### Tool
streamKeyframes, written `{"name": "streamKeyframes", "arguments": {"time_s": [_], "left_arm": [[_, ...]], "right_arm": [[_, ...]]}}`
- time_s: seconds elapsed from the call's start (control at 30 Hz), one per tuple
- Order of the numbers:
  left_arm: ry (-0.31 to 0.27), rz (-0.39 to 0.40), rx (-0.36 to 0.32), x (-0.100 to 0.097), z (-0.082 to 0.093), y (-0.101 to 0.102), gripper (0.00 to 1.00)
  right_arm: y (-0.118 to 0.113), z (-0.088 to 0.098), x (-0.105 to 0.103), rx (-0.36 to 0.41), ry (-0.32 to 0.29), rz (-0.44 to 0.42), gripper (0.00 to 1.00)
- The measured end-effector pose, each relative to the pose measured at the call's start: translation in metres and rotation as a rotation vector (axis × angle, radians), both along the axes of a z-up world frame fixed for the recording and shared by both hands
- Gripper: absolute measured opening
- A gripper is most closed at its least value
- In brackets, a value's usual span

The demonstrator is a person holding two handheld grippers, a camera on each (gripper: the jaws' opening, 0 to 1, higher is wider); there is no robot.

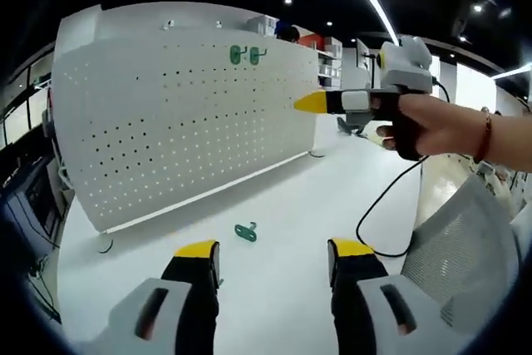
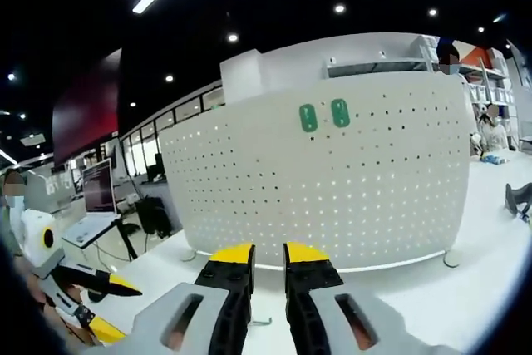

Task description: Insert the hook assembly into the mounting plate slot until the hook locks in place.

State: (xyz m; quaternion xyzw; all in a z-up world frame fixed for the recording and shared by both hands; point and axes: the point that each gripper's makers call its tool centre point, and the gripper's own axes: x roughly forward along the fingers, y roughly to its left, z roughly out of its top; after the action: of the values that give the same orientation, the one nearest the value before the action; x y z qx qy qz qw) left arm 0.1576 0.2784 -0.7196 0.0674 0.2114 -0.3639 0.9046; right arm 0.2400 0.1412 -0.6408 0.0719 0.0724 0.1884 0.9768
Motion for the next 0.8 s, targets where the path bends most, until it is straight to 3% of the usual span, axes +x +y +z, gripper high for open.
{"name": "streamKeyframes", "arguments": {"time_s": [0.8], "left_arm": [[0.092, 0.057, 0.060, 0.030, -0.043, -0.030, 0.48]], "right_arm": [[-0.017, -0.024, -0.022, 0.029, 0.026, 0.051, 0.13]]}}
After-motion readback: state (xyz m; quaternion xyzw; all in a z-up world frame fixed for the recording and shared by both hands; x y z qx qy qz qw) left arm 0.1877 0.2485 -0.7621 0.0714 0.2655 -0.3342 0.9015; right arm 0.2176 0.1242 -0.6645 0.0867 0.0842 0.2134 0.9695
